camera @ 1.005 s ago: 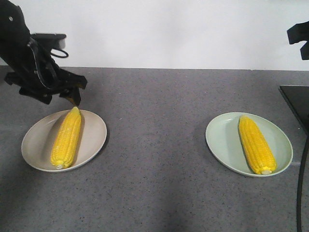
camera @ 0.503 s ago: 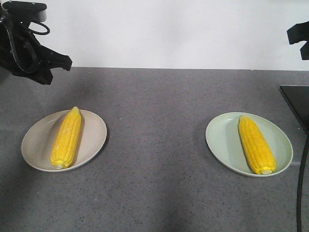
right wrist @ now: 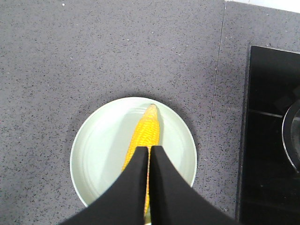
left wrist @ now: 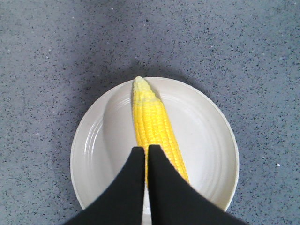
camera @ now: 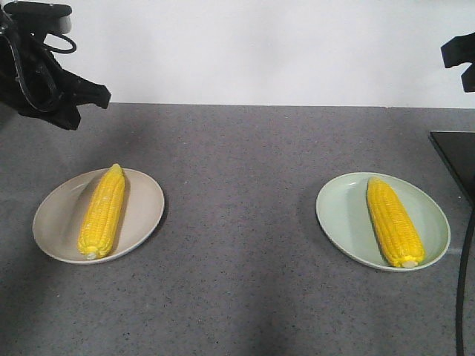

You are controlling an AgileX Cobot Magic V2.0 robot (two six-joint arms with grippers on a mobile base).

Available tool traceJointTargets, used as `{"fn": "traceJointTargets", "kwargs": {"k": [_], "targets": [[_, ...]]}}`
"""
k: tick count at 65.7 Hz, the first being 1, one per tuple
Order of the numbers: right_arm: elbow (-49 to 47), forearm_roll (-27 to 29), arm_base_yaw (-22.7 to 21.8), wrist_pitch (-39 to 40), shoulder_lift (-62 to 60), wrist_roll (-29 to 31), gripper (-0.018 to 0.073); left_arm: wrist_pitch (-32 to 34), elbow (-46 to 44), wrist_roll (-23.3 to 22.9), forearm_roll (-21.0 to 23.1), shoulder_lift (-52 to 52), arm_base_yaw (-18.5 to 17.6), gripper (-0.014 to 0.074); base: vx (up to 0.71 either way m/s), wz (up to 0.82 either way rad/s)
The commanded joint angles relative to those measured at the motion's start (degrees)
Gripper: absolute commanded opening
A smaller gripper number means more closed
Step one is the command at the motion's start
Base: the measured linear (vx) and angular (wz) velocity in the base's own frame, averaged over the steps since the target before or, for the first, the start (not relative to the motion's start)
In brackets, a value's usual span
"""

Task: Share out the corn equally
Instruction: 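Open the left gripper and raise it away from the cob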

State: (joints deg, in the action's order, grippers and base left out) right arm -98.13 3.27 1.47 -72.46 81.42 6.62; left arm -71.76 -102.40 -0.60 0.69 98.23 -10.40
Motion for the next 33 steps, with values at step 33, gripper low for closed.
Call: {"fn": "traceJointTargets", "kwargs": {"k": [33], "targets": [[-1.5, 0.2, 0.0, 2.4, -1.7, 0.0, -0.0009, 0.6, -1.5, -0.6, 0.0, -3.3, 0.0, -0.0007, 0.0, 0.0]]}}
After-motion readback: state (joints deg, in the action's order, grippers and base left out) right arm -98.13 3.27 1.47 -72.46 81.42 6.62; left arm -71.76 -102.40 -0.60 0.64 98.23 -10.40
